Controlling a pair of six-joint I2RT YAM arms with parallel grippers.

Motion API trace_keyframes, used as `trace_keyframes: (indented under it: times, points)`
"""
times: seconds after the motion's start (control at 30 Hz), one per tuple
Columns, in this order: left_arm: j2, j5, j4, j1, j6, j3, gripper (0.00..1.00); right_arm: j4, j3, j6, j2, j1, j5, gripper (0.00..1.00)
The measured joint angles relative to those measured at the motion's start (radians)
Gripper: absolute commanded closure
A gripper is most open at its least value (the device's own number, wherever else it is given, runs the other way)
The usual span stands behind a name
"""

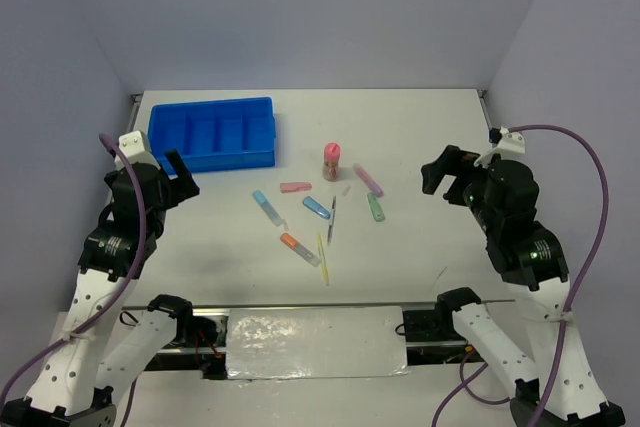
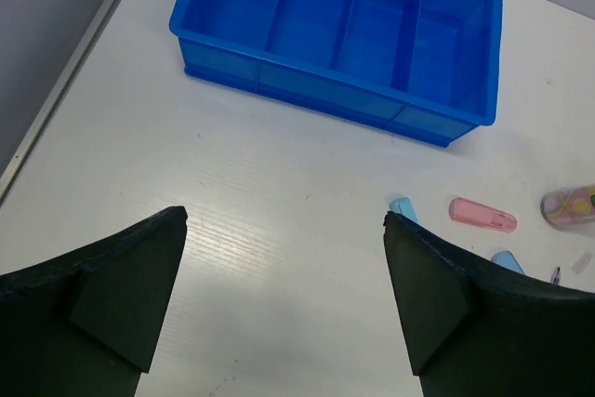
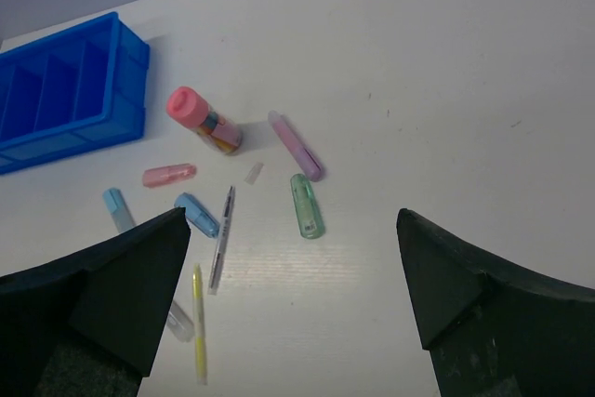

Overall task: Sort the stationery into containers
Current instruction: Pick up the pen from the center of the board.

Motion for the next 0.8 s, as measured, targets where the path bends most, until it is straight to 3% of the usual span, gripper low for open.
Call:
trace_keyframes:
  times: [0.33, 0.53, 0.67, 0.8]
  points:
    - [0.009, 0.004, 0.0, 0.0, 0.001, 0.0, 0.01, 0.0, 0.0, 0.008, 0.011, 0.0, 0.041, 0.0]
    - [0.028, 0.019, 0.0, 0.0, 0.003, 0.0, 0.01, 0.0, 0.0, 0.029, 0.108, 0.023, 0.041, 0.0]
    - [0.031, 0.025, 0.001, -0.001, 0.003, 0.0, 0.01, 0.002, 0.0, 0.063, 0.263, 0.195, 0.104, 0.01]
    - [0.044, 0.037, 0.001, -0.001, 0.004, 0.0, 0.01, 0.032, -0.02, 0.117, 0.468, 0.355, 0.148, 0.1]
